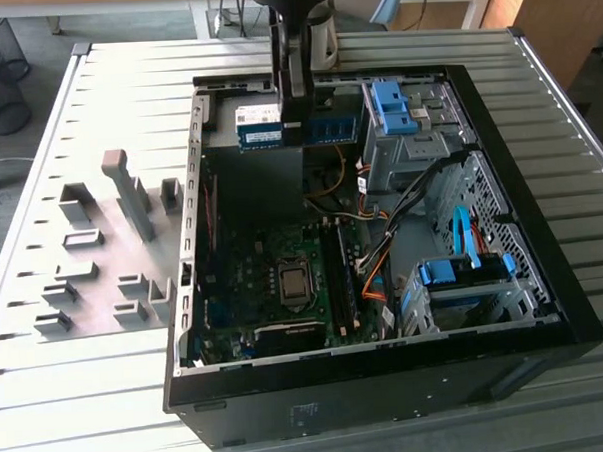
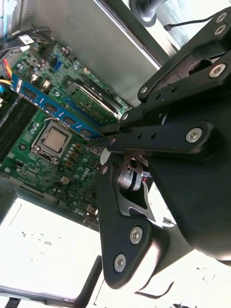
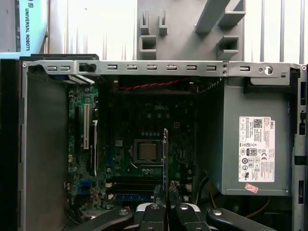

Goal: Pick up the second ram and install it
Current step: 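Pick up the second ram and move it above second insertion slot, then insert the second ram into the second slot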

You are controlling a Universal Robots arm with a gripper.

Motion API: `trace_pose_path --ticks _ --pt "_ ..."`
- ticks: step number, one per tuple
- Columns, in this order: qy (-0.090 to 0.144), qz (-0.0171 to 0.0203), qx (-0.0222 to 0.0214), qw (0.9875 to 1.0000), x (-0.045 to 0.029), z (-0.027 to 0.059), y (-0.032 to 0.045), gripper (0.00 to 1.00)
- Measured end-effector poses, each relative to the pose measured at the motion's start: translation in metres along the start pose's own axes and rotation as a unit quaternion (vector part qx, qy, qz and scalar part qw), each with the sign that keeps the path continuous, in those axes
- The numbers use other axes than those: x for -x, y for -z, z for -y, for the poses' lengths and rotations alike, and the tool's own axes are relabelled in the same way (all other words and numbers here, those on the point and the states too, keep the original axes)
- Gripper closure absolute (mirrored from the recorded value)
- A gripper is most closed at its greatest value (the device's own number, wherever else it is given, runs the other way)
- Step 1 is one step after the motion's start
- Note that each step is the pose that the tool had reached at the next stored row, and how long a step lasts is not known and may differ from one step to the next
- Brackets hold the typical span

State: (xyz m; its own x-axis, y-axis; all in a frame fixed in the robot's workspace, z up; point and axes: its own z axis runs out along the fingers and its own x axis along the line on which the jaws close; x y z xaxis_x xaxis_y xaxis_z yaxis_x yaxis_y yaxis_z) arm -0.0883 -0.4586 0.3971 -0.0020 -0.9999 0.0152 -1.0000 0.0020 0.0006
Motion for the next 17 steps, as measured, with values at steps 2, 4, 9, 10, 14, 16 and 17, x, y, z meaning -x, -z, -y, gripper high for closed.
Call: trace_pose_path --ticks 2,4,9,10,14,16,17 --pt "0.000 0.0000 0.0000 1.0000 0.0000 0.0035 0.0000 0.86" --pt "0.000 0.0000 0.0000 1.0000 0.0000 0.0072 0.0000 0.86" --pt "0.000 0.0000 0.0000 1.0000 -0.0001 0.0133 0.0000 0.86" --pt "0.000 0.0000 0.0000 1.0000 0.0000 0.0134 0.0000 0.86" --pt "0.000 0.0000 0.0000 1.0000 0.0000 0.0191 0.0000 0.86" --pt "0.000 0.0000 0.0000 1.0000 0.0000 0.0194 0.0000 0.86" --pt "0.000 0.0000 0.0000 1.0000 0.0000 0.0196 0.0000 0.86"
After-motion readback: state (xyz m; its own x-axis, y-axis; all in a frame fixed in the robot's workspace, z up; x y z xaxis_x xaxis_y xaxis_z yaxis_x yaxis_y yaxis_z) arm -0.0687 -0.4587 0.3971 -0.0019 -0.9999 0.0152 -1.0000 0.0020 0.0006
